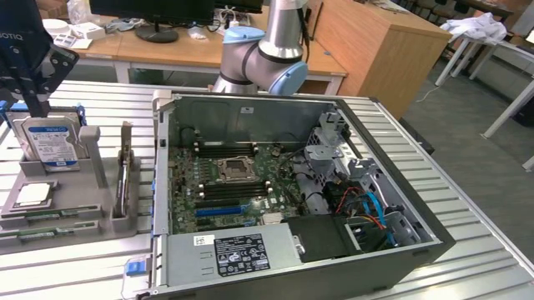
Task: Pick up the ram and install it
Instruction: 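Pick up the ram and move it above insertion slot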
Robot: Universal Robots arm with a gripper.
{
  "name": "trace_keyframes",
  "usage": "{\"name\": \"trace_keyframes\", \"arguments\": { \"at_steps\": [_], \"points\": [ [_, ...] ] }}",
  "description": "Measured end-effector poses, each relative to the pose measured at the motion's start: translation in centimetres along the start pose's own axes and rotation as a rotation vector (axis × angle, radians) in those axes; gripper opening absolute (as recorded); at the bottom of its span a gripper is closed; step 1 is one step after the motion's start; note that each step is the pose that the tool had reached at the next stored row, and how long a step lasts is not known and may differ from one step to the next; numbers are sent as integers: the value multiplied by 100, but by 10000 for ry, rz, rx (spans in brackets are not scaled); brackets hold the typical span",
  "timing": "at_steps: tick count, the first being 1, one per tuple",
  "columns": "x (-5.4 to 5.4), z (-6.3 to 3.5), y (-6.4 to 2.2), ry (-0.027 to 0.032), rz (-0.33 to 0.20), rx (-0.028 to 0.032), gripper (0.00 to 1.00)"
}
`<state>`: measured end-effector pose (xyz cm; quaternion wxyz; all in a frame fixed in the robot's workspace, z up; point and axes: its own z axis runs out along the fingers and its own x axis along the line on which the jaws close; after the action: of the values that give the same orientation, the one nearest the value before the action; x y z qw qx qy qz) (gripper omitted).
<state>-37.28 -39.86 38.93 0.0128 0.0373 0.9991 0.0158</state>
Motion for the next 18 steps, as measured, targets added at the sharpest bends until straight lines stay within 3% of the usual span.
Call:
{"name": "trace_keyframes", "arguments": {
  "at_steps": [2, 18],
  "points": [
    [4, 0, 0, 2, -50, -1, 11],
    [7, 161, -5, 98, -2955, -73, 11]
  ]
}}
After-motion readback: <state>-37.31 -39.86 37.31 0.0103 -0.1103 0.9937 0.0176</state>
